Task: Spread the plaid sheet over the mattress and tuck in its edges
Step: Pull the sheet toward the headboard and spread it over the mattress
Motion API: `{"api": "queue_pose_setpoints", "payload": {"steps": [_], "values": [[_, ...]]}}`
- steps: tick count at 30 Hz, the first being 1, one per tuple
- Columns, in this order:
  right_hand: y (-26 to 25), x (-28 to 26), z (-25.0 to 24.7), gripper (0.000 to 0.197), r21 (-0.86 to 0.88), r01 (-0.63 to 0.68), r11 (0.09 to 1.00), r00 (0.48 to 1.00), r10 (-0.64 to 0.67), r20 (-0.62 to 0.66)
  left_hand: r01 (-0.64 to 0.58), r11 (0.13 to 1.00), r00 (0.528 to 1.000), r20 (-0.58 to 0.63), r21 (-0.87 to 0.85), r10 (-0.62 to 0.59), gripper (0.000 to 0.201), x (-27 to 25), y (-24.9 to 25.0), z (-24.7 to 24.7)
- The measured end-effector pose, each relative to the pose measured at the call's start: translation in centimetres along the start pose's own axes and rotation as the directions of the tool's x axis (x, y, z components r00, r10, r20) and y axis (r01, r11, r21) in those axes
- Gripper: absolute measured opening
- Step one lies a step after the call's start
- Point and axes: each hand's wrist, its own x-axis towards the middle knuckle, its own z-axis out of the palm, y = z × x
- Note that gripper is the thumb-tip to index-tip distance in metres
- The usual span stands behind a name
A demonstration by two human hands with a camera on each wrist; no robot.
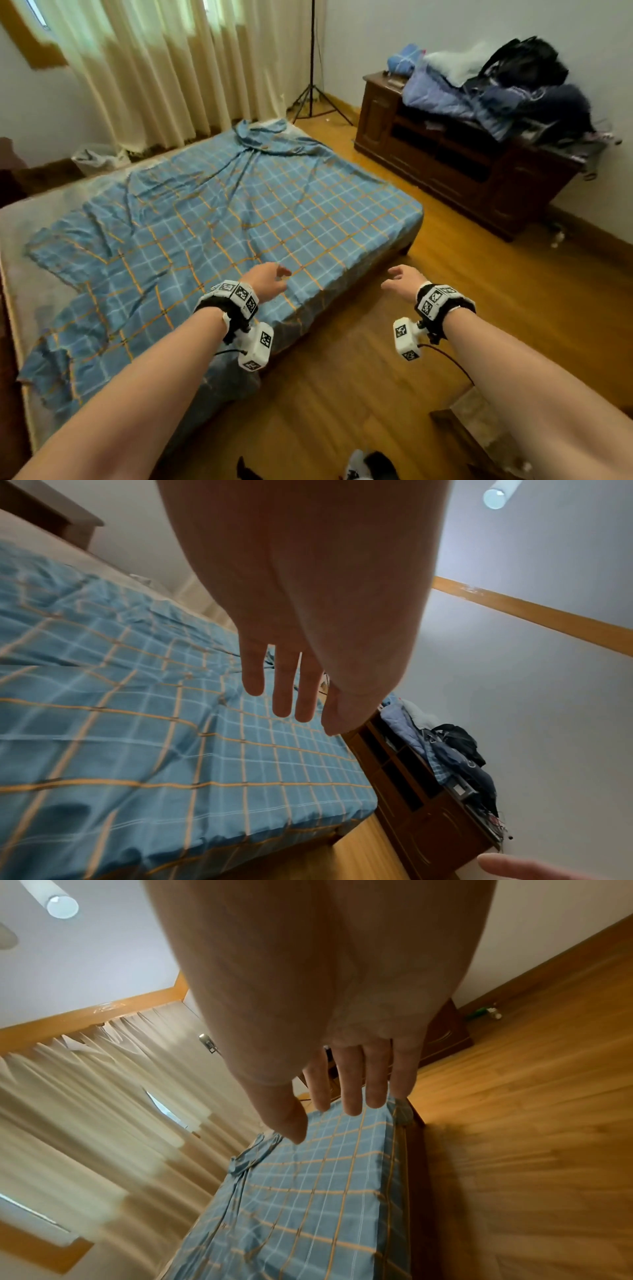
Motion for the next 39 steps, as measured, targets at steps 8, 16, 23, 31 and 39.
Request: {"api": "queue_pose_setpoints", "payload": {"steps": [8, 16, 23, 31, 39], "values": [[7.4, 11.3, -10.2, 0.051, -0.046, -0.006, 0.999, 0.999, 0.008, 0.033, -0.045, 0.999, 0.999, 0.011, -0.015, 0.045, 0.035, 12.1, 12.3, 2.1], [13.8, 26.9, -18.6, 0.051, -0.120, -0.068, 0.990, 0.996, 0.074, 0.042, -0.038, 0.999, 0.992, 0.117, -0.019, 0.039, 0.035, 31.1, 19.6, 4.9], [14.7, 46.2, -29.7, 0.050, -0.200, -0.132, 0.971, 0.986, 0.149, 0.074, -0.007, 0.998, 0.984, 0.178, -0.069, 0.019, 0.038, 54.4, 27.2, 4.6], [10.6, 68.8, -40.5, 0.054, -0.218, -0.066, 0.974, 0.993, 0.085, 0.083, 0.079, 0.996, 0.990, 0.120, -0.034, -0.074, 0.040, 73.5, 34.8, -0.7], [7.3, 93.3, -40.0, 0.057, -0.447, 0.313, 0.838, 0.906, -0.123, 0.404, 0.497, 0.852, 0.849, -0.110, -0.164, -0.517, 0.040, 86.0, 36.0, 0.8]]}}
